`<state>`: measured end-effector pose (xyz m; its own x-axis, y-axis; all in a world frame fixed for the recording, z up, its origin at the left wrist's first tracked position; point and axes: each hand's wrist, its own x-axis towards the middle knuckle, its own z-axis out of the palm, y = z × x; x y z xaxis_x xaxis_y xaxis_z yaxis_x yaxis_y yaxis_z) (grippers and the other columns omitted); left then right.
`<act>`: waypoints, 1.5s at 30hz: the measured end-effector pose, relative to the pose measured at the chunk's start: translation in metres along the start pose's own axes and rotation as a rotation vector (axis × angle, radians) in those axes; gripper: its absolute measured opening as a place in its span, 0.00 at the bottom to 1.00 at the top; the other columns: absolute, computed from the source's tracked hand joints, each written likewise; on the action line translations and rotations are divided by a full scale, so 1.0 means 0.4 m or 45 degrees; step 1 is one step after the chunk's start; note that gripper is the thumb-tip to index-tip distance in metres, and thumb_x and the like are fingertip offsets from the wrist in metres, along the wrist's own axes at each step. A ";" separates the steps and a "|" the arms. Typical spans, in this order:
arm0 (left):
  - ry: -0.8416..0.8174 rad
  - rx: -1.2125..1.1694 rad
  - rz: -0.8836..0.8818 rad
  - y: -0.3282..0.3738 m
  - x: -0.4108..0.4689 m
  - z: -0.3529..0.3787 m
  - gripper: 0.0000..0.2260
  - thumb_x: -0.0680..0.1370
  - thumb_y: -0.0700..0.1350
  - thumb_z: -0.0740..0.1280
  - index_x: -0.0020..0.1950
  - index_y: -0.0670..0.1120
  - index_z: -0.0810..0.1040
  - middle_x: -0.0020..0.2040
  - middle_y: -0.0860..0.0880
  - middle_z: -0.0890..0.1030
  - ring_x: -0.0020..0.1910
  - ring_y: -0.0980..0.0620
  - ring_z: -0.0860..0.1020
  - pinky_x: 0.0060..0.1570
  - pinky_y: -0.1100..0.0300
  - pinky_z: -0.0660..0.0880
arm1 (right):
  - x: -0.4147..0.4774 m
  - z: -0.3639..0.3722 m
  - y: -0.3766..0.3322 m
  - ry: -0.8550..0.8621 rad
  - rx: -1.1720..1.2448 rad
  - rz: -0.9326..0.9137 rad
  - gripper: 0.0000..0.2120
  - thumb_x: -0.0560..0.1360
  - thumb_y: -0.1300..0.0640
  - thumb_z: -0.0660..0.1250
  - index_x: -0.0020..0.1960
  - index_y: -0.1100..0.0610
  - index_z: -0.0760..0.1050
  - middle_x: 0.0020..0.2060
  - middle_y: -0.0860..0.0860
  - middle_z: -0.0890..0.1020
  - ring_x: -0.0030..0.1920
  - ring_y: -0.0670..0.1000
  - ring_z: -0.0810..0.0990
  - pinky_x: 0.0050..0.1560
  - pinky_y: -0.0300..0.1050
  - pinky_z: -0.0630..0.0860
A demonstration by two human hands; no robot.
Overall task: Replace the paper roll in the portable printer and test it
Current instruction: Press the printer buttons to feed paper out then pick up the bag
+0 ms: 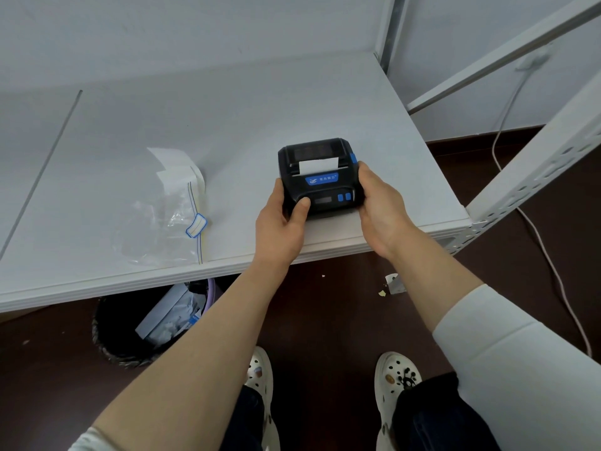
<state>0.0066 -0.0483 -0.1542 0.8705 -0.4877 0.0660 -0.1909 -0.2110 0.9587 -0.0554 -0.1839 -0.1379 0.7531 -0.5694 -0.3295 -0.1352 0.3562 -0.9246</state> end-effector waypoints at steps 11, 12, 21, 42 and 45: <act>0.011 -0.003 0.001 -0.006 0.003 0.002 0.22 0.74 0.48 0.62 0.68 0.45 0.72 0.58 0.48 0.81 0.60 0.52 0.78 0.64 0.50 0.73 | -0.006 0.002 0.001 -0.002 -0.020 -0.009 0.20 0.78 0.43 0.56 0.64 0.51 0.74 0.63 0.51 0.77 0.68 0.49 0.70 0.74 0.53 0.59; 0.012 -0.009 -0.004 -0.006 0.003 0.002 0.22 0.74 0.48 0.62 0.68 0.45 0.72 0.59 0.48 0.81 0.60 0.52 0.78 0.64 0.50 0.73 | -0.006 0.003 0.001 -0.001 -0.007 -0.010 0.20 0.78 0.43 0.56 0.64 0.51 0.74 0.64 0.51 0.77 0.68 0.49 0.70 0.74 0.53 0.59; 0.011 -0.013 -0.012 -0.009 0.004 0.004 0.23 0.74 0.48 0.62 0.69 0.45 0.71 0.60 0.48 0.81 0.61 0.52 0.77 0.65 0.50 0.72 | -0.001 0.002 0.006 0.004 -0.002 -0.017 0.23 0.77 0.41 0.57 0.66 0.50 0.72 0.68 0.51 0.74 0.71 0.49 0.67 0.75 0.54 0.57; 0.022 0.012 -0.003 -0.007 0.005 0.002 0.22 0.74 0.47 0.62 0.68 0.46 0.72 0.58 0.48 0.82 0.60 0.52 0.78 0.64 0.50 0.73 | -0.010 0.004 -0.001 0.014 0.013 -0.005 0.22 0.78 0.43 0.55 0.67 0.52 0.72 0.67 0.52 0.75 0.70 0.49 0.68 0.75 0.53 0.57; 0.026 0.015 -0.012 -0.006 0.005 0.002 0.22 0.74 0.47 0.62 0.69 0.46 0.72 0.59 0.48 0.81 0.60 0.53 0.78 0.64 0.51 0.73 | -0.013 0.006 -0.003 0.019 0.020 0.005 0.21 0.79 0.43 0.55 0.66 0.52 0.72 0.66 0.52 0.75 0.70 0.48 0.68 0.75 0.52 0.57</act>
<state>0.0085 -0.0494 -0.1567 0.8813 -0.4683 0.0629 -0.1881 -0.2256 0.9559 -0.0577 -0.1796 -0.1346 0.7431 -0.5789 -0.3357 -0.1279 0.3695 -0.9204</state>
